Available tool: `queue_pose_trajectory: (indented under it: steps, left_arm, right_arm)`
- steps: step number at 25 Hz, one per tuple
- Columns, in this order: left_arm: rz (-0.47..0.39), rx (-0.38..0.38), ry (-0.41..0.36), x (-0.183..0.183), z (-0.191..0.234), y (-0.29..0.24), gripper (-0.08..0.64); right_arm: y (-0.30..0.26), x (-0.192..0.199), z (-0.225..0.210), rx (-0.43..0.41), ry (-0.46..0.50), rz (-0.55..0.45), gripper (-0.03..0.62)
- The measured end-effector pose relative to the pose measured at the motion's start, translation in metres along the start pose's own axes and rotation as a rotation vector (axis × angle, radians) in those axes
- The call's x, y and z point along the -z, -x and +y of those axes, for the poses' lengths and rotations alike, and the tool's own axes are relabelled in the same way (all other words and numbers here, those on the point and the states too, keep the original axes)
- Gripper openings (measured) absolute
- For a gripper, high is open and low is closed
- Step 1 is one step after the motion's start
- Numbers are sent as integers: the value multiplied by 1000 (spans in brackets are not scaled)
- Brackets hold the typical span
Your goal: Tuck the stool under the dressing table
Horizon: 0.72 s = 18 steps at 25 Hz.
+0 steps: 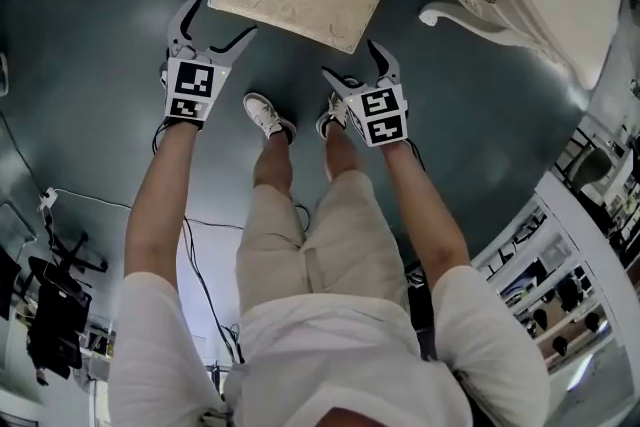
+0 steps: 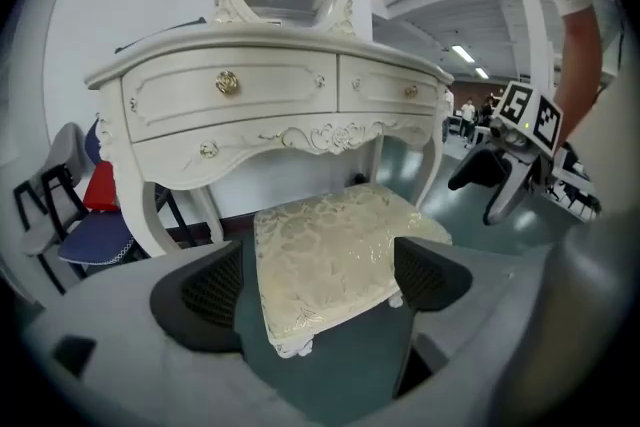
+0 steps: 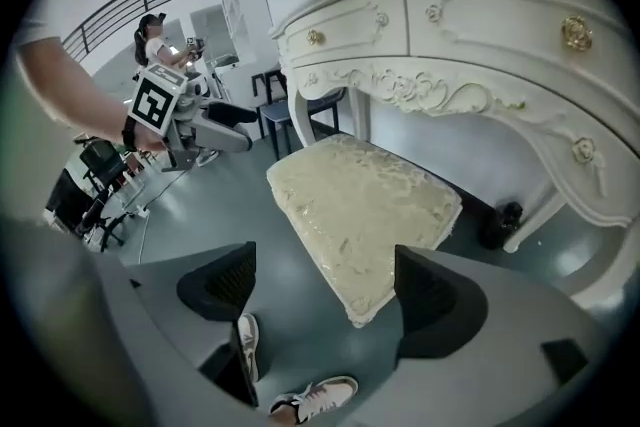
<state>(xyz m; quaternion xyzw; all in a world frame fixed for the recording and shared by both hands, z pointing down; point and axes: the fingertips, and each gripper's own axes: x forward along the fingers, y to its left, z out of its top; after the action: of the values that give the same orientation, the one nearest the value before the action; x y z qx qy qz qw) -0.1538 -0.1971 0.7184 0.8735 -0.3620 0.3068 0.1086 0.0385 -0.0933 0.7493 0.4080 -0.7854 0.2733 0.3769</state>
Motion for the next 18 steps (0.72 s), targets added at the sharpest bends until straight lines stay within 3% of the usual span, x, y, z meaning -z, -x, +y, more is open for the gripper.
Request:
queue_pose_trajectory:
  steps: [3, 13, 18]
  left_arm:
    - [62, 25, -41, 31, -5, -20, 485]
    - [242, 0, 41, 101, 16, -60, 483]
    - [264, 27, 40, 102, 22, -67, 476]
  right_arm:
    - [-20, 11, 2, 0, -11, 34, 426]
    - [-54, 40, -42, 29, 50, 138, 390]
    - [-62, 52, -46, 31, 41, 170, 376]
